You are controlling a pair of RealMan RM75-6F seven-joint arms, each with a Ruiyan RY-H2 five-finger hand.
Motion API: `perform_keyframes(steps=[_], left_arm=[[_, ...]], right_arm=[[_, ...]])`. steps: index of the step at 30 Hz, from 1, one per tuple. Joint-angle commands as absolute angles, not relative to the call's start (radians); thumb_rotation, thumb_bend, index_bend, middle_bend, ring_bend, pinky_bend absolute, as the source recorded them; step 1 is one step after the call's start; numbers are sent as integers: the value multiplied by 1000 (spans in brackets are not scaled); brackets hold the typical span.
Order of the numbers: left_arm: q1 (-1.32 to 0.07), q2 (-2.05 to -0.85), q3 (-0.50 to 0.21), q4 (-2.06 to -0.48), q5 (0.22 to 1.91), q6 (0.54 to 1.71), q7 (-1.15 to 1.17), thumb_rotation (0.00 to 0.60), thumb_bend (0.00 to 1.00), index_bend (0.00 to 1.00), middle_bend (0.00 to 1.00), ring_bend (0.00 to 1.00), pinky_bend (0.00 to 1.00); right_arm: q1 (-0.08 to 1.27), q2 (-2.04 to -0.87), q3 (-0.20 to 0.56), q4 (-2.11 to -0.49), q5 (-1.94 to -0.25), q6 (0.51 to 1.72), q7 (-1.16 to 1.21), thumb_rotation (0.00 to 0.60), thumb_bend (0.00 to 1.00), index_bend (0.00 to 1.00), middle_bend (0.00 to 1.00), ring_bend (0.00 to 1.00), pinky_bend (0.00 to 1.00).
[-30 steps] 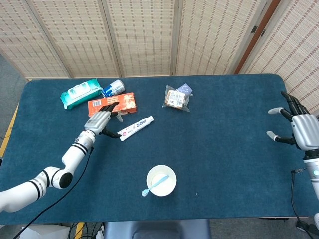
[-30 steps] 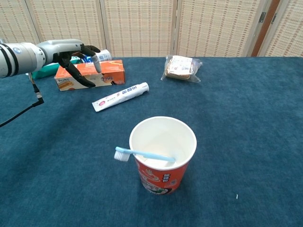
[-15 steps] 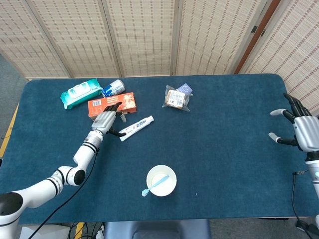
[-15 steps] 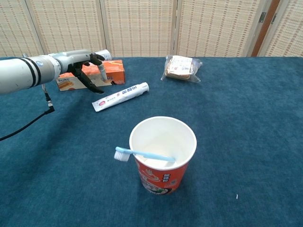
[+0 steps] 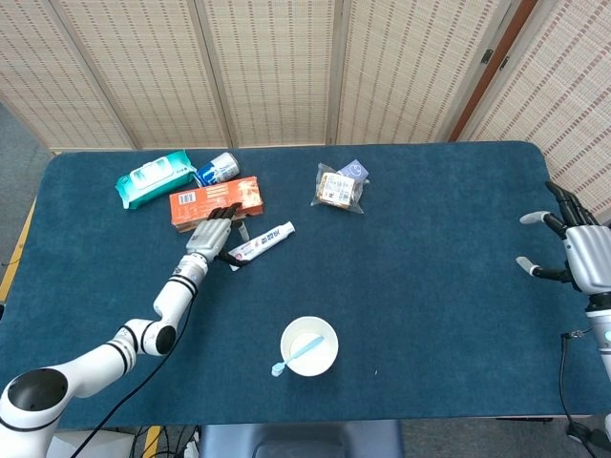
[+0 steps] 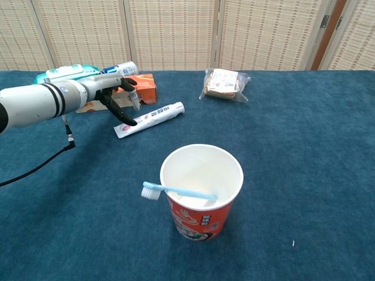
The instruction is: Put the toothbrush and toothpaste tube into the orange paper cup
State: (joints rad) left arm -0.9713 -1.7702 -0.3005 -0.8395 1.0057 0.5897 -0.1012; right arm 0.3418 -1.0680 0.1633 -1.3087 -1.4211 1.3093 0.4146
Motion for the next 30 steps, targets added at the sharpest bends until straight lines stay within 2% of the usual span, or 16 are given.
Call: perform_keyframes(steps=[1,13,16,24,30], left_arm=[[-977,-1779,-305,-831,1003,585,-100,600,11,439,0,0,0],[-989,-1816,-316,-791,979,600,-54,600,0,425,0,0,0],[-980,-1817,-313,-805,991,638,-41,600,0,425,0,0,0],[-948,-1837,-288,-841,1080,827,26,600,0,418,0,0,0],[-957,-1882,-286,-768,1093,861,89,600,0,420,0,0,0]], right_arm=[[341,-1069,165,-1309,-1421,1310,415,600,92,382,8,0,196],[332,-1070,169,-1306,-1423,1312,421,600,93,382,8,0,196],[332,-1072,170,-1302,-1424,1311,424,600,93,382,8,0,196],[333,-1082,171,-1294,-1430,1310,432,600,93,382,8,0,196],[328,-1082,172,-1295,-1431,1315,433,600,93,382,8,0,196]])
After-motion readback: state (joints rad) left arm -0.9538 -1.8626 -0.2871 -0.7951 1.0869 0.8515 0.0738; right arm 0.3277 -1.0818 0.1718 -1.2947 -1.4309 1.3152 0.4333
